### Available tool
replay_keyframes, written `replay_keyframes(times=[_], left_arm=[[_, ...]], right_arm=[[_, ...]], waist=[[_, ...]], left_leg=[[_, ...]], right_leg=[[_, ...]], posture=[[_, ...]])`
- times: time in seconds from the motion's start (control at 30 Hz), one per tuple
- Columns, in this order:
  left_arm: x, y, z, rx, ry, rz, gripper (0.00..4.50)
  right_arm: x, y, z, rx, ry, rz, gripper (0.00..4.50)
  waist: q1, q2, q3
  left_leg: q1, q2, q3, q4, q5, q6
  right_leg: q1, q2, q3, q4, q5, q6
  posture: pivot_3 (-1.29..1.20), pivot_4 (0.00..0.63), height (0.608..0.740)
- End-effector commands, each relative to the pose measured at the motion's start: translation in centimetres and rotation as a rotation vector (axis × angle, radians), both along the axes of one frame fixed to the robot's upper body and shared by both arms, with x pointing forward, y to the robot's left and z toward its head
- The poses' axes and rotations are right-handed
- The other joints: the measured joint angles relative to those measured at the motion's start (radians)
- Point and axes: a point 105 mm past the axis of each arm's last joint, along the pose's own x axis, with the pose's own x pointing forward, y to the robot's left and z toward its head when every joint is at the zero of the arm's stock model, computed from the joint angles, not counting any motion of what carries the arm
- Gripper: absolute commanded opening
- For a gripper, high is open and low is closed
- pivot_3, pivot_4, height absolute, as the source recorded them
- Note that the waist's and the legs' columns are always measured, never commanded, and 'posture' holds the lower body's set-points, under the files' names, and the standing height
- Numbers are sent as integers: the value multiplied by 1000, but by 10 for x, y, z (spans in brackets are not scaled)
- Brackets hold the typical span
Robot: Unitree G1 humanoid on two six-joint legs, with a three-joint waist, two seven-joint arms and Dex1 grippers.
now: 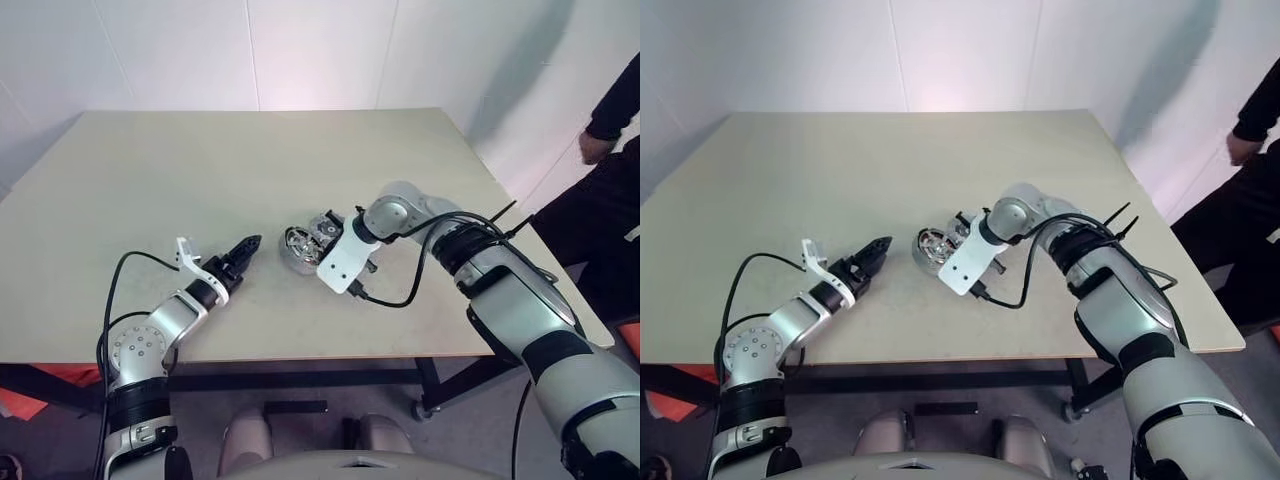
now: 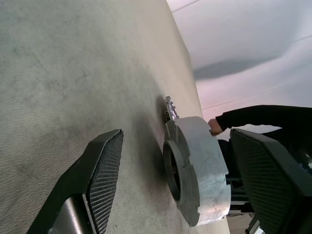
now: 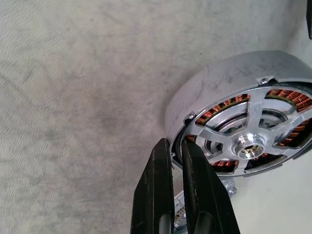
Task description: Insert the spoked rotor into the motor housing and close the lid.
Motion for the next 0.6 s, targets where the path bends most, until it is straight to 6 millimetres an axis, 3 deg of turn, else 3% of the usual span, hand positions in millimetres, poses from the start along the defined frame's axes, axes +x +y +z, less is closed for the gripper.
replay_keyframes(times=[0.03,0.57,0.6], left_arm=[[0,0,8,-3,-40,2,3709],[-11,8,6,3,-39,52,3709],[-11,8,6,2,-39,54,3709]], right_arm=[[4,16,19,112,-10,-57,17],[1,49,19,208,187,-267,17],[3,49,18,207,180,-278,329]], waist=[[0,0,0],[0,0,0],[0,0,0]], left_leg=[[0,0,0,0,0,0],[1,0,0,0,0,0],[1,0,0,0,0,0]], right_leg=[[0,0,0,0,0,0],[1,0,0,0,0,0],[1,0,0,0,0,0]], posture=[[0,0,740],[0,0,740],[0,0,740]])
